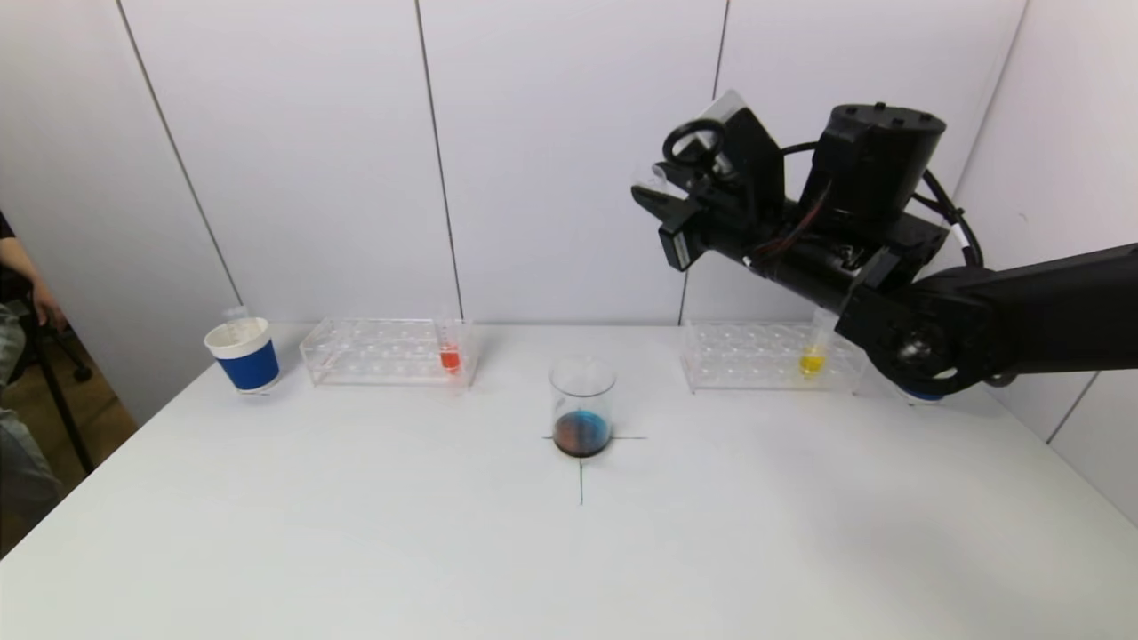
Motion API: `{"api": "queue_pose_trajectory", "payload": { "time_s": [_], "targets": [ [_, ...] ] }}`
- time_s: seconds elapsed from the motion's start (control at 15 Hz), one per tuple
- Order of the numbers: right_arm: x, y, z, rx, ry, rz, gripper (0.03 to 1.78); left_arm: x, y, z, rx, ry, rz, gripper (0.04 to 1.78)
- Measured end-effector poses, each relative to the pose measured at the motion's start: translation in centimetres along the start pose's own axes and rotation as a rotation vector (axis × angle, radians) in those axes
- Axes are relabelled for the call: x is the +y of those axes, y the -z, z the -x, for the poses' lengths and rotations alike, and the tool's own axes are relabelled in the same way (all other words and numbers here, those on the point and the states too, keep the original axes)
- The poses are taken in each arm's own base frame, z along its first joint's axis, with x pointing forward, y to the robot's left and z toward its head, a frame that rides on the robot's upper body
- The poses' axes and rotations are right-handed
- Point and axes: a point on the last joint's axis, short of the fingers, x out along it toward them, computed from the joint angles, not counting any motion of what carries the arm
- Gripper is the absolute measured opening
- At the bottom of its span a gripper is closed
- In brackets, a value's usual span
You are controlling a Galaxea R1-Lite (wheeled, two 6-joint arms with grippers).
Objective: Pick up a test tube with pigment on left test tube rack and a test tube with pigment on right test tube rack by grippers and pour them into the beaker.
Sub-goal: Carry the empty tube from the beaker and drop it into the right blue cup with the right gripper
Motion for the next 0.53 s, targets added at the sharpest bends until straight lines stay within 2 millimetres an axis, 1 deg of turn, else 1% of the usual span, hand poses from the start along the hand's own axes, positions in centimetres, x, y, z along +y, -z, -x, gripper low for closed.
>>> {"api": "queue_pose_trajectory", "payload": {
  "time_s": [0.2,0.33,0.53],
  "targets": [
    [-2.0,-2.7,1.1,0.047,0.098,-0.14,0.45,0.0,0.0,0.0,0.0,0.0,0.0,1.76],
    [-4.0,-4.5,2.0,0.088,0.162,-0.205,0.45,0.0,0.0,0.0,0.0,0.0,0.0,1.76],
    [-7.4,-6.0,3.8,0.118,0.267,-0.287,0.45,0.0,0.0,0.0,0.0,0.0,0.0,1.76]
  ]
}}
